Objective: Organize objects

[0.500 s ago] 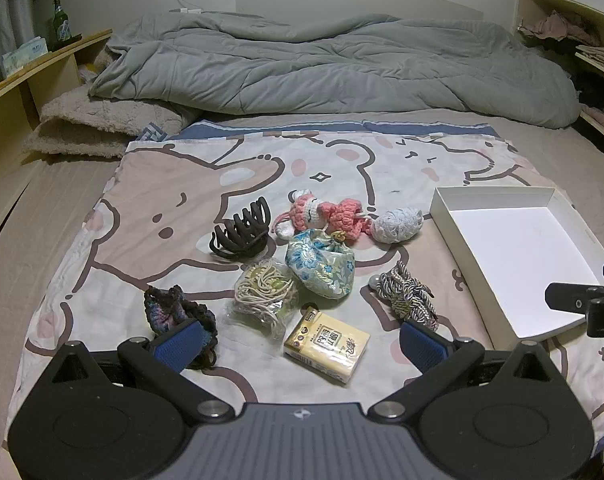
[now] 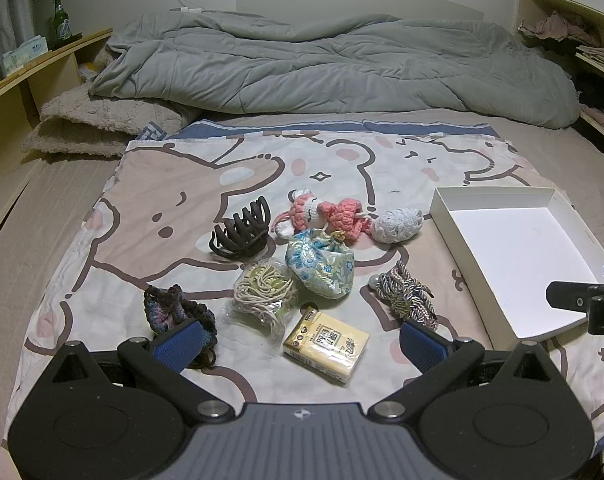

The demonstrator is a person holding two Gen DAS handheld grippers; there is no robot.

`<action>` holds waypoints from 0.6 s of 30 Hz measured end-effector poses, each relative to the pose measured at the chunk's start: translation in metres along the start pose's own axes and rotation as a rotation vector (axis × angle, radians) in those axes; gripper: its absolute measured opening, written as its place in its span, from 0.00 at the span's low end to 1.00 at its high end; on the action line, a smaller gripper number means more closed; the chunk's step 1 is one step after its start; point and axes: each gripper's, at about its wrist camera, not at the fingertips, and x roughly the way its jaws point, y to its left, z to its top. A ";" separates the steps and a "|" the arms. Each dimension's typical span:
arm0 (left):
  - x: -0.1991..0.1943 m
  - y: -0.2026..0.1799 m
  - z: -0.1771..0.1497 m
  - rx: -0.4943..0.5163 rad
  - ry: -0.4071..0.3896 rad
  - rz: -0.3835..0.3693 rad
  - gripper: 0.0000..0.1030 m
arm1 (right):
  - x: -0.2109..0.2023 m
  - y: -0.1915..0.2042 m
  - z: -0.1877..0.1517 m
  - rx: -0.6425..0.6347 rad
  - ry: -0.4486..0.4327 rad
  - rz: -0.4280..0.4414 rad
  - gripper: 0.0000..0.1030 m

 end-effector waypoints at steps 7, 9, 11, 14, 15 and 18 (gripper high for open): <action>0.000 -0.001 -0.001 0.002 0.001 0.002 1.00 | 0.000 0.001 0.000 0.000 0.000 -0.001 1.00; 0.000 -0.001 -0.001 0.002 0.001 0.001 1.00 | 0.000 0.001 0.000 0.001 0.000 -0.001 1.00; 0.000 0.000 0.000 0.001 0.001 0.002 1.00 | 0.000 0.001 0.000 0.000 0.000 -0.001 1.00; 0.001 0.000 -0.001 0.002 0.001 0.002 1.00 | 0.000 0.001 0.000 0.000 0.000 0.000 1.00; 0.001 0.000 -0.001 0.001 0.001 0.001 1.00 | 0.000 0.001 0.000 0.000 0.000 0.000 1.00; 0.002 -0.001 -0.002 0.002 0.001 -0.002 1.00 | 0.001 0.001 0.000 0.000 0.001 -0.001 1.00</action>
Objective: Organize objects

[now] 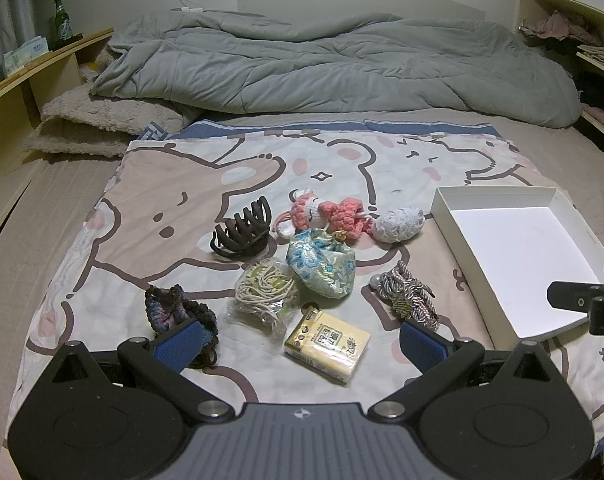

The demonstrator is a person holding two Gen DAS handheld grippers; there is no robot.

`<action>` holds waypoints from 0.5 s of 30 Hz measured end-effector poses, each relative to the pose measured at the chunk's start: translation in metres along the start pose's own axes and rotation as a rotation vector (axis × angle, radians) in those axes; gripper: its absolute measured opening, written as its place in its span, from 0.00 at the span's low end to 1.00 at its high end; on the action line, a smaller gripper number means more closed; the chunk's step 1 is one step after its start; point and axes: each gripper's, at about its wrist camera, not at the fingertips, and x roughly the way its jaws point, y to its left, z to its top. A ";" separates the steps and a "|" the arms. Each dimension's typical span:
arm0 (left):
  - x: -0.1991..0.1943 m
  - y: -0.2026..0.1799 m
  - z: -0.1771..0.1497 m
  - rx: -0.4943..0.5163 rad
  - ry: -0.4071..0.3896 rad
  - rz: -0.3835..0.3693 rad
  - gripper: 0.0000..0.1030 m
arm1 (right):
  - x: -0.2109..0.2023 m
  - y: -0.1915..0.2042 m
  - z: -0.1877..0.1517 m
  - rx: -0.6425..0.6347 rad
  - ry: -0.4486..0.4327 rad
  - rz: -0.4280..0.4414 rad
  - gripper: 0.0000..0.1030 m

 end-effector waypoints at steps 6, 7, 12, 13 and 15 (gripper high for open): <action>0.000 0.000 0.000 0.001 0.000 0.000 1.00 | 0.000 0.000 0.000 0.000 0.000 0.000 1.00; 0.000 0.000 0.000 0.001 0.000 0.000 1.00 | 0.000 0.000 0.000 0.000 0.000 0.001 1.00; 0.000 0.000 0.001 0.001 0.000 0.000 1.00 | 0.000 0.002 -0.001 -0.003 0.003 -0.001 1.00; 0.000 0.000 0.000 0.001 0.001 -0.001 1.00 | 0.000 0.002 -0.001 -0.002 0.003 -0.001 1.00; 0.000 0.000 0.000 0.000 0.001 -0.001 1.00 | 0.000 0.002 -0.001 -0.002 0.003 -0.002 1.00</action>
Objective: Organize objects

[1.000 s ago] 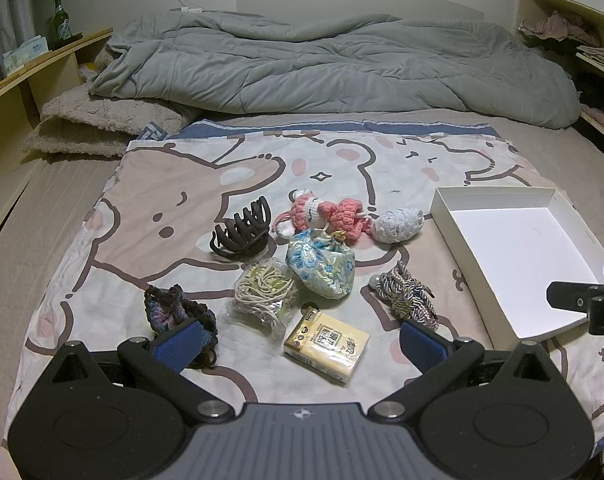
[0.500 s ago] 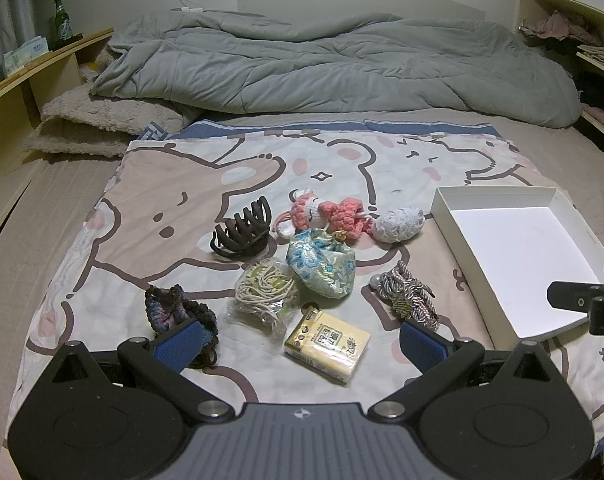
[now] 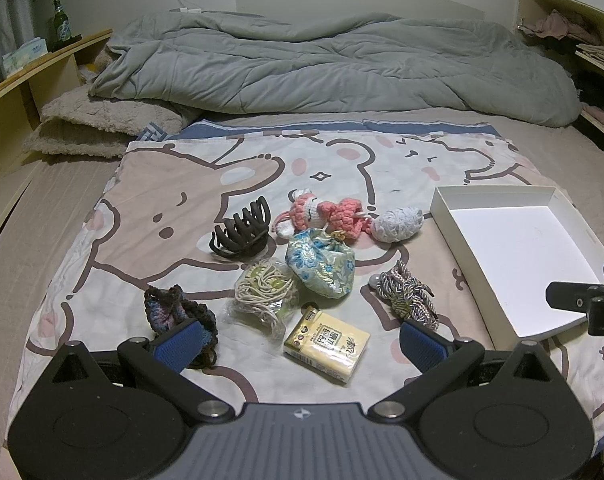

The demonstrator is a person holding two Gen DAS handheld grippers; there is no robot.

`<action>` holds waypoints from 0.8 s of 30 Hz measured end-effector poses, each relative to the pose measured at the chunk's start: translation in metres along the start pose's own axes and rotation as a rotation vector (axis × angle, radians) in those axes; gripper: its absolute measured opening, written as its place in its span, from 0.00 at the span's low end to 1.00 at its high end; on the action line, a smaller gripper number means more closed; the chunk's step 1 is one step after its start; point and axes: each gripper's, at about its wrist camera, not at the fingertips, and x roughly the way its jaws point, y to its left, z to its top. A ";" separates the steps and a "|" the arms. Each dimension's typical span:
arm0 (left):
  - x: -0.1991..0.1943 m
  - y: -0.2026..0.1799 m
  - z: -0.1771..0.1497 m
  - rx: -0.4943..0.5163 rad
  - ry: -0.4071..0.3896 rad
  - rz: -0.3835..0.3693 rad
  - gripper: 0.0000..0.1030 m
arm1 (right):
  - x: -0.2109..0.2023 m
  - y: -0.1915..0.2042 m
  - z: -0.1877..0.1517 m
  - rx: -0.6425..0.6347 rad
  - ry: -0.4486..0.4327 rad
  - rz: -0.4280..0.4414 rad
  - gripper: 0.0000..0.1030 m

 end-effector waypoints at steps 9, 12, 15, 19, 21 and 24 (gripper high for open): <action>0.000 0.000 0.000 0.001 0.000 0.001 1.00 | 0.000 0.000 0.000 0.000 0.001 0.000 1.00; 0.000 0.000 0.000 0.001 -0.001 0.000 1.00 | 0.000 0.000 0.000 0.000 0.000 0.000 1.00; 0.000 0.000 0.000 0.002 -0.001 0.000 1.00 | 0.000 0.000 0.000 0.000 0.001 0.000 1.00; -0.002 0.001 0.002 0.002 -0.003 0.002 1.00 | 0.000 0.000 0.000 0.000 0.001 0.000 1.00; -0.002 0.002 0.002 0.000 -0.004 0.005 1.00 | 0.000 0.000 0.000 0.001 0.000 0.000 1.00; -0.004 0.005 0.005 -0.005 -0.015 0.005 1.00 | 0.000 0.001 -0.001 0.005 -0.003 0.005 1.00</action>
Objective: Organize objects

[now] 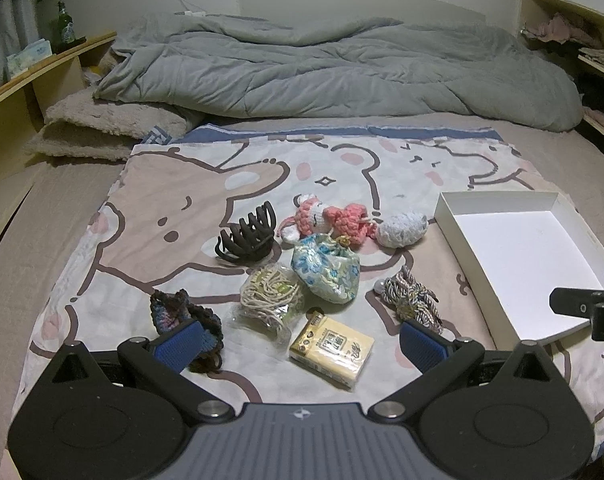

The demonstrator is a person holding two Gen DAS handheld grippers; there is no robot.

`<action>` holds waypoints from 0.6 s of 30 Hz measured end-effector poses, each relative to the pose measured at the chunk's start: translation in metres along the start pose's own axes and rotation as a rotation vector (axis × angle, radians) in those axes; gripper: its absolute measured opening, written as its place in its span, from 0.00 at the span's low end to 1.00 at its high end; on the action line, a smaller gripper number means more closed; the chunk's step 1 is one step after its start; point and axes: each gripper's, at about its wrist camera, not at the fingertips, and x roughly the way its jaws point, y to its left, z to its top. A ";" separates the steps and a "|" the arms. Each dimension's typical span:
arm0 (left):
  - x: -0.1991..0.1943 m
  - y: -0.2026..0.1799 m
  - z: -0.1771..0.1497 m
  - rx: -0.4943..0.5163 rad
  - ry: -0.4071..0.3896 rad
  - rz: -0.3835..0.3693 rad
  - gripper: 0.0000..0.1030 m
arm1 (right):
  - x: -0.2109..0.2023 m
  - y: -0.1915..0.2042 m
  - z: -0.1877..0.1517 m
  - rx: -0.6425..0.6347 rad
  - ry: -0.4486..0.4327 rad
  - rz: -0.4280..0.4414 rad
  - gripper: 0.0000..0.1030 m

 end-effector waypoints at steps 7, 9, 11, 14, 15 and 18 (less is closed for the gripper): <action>-0.006 0.014 0.006 -0.036 -0.051 -0.004 1.00 | -0.001 0.003 0.005 0.005 -0.025 0.021 1.00; -0.008 0.020 0.008 -0.053 -0.070 -0.005 1.00 | -0.001 0.004 0.007 0.003 -0.033 0.034 1.00; -0.010 0.029 0.011 -0.074 -0.093 0.006 1.00 | -0.001 0.006 0.010 0.000 -0.044 0.043 1.00; -0.015 0.040 0.017 -0.094 -0.143 0.042 1.00 | 0.000 0.009 0.013 -0.004 -0.055 0.071 1.00; -0.016 0.044 0.019 -0.095 -0.158 0.049 1.00 | 0.001 0.011 0.014 -0.011 -0.057 0.079 1.00; -0.019 0.055 0.027 -0.104 -0.185 0.068 1.00 | 0.003 0.018 0.018 -0.045 -0.078 0.084 1.00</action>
